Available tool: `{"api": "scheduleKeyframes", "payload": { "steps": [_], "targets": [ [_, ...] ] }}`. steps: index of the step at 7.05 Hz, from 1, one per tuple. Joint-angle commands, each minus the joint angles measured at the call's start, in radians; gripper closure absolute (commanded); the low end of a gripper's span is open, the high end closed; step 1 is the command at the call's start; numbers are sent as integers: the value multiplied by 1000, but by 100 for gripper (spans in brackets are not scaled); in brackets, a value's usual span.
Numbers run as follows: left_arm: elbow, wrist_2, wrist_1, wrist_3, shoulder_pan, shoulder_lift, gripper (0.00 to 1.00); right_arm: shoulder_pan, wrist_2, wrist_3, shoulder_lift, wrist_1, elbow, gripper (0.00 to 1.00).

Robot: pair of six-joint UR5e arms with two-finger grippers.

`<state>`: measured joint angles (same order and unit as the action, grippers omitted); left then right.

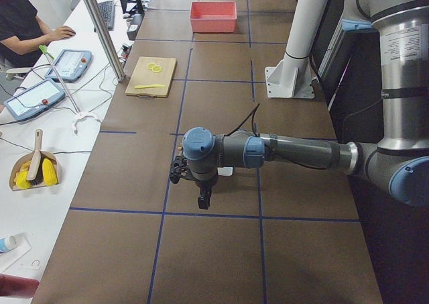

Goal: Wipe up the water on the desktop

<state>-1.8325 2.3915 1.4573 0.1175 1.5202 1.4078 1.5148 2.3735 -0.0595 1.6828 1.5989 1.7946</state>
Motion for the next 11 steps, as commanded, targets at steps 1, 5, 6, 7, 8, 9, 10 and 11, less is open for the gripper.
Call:
{"api": "scheduleKeyframes", "payload": {
  "steps": [1,5,6,7,8,9,10,11],
  "targets": [
    [-10,0,0,-2,-2,8,0,-34,3,1,0,-46,-1,0],
    [-54,35,71,-326,-117,105,0,-87,1,43,-2,-103,-3,0],
    [-51,31,146,-467,-188,111,0,-90,1,41,-2,-106,-1,0],
    [-47,29,150,-561,-252,146,0,-90,1,41,-3,-108,-1,0],
    [-47,19,150,-581,-311,160,0,-94,3,41,-5,-108,-1,0],
    [-31,-44,150,-642,-354,210,1,-97,3,41,-3,-106,-3,0],
    [-30,-72,150,-674,-395,220,5,-97,6,41,0,-106,-3,0],
    [-10,-81,153,-668,-405,215,10,-97,4,41,0,-106,-3,0]
  ]
}}
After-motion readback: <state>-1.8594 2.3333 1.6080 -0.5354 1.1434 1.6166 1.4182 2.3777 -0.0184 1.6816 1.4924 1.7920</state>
